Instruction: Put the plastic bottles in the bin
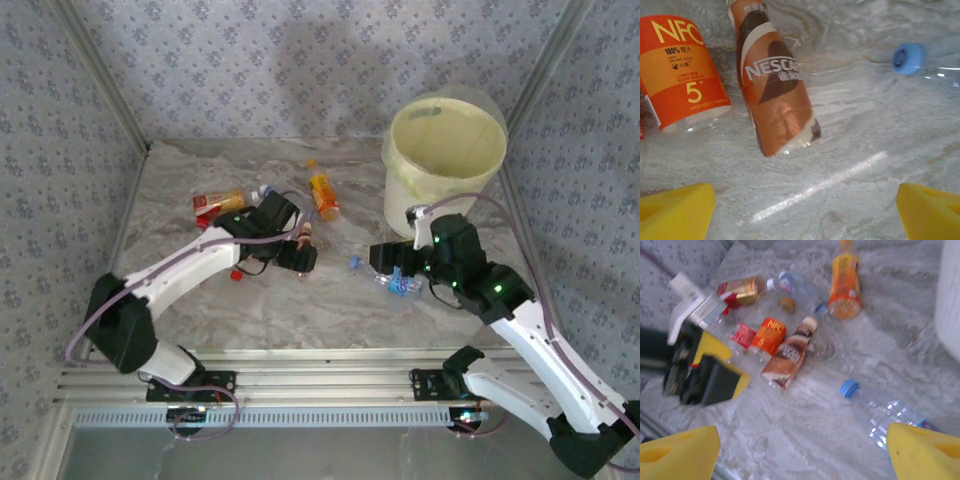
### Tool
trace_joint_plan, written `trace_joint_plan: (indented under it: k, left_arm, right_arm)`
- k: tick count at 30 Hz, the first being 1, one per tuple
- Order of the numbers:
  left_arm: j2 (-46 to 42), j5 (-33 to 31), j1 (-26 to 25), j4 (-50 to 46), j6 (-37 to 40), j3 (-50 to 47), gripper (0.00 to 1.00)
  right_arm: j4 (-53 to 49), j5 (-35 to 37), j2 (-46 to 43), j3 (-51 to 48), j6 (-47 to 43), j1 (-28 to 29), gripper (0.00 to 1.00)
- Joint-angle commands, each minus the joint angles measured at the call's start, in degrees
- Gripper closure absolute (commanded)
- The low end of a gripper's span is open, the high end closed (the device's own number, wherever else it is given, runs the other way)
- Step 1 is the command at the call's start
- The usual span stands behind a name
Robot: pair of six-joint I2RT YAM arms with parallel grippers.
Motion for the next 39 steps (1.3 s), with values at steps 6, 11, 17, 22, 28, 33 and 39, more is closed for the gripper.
trace_joint_plan:
  k: [6, 11, 17, 22, 28, 33, 39]
  left_arm:
    - [11.55, 0.4, 0.98, -3.07, -1.45, 6.97, 0.11]
    - [16.58, -0.79, 1.79, -3.59, -1.17, 7.91, 0.11]
    - [18.92, 2.02, 3.09, -1.16, -1.55, 6.8, 0.14]
    - [20.32, 5.57, 3.18, 0.2, -1.92, 6.6, 0.19]
    - [21.21, 7.06, 3.15, 1.28, -2.36, 5.39, 0.26]
    - [20.21, 7.95, 3.16, 2.39, -2.92, 3.8, 0.38]
    - [14.67, 10.53, 3.04, 6.92, -2.63, -0.7, 0.51]
  right_arm:
    - [6.66, 3.55, -1.78, -8.16, 7.36, 8.68, 0.11]
    - [8.19, 5.79, -2.09, -11.34, 9.64, 12.32, 0.11]
    - [8.4, 6.76, -2.81, -13.39, 11.08, 14.0, 0.11]
    - [7.93, 7.32, -2.67, -13.38, 11.05, 14.01, 0.1]
    - [7.8, 8.14, -2.88, -13.76, 11.17, 14.09, 0.11]
    - [7.8, 9.47, -3.34, -14.71, 13.28, 14.1, 0.11]
    - [8.37, 12.54, -4.88, -16.46, 18.06, 14.04, 0.11]
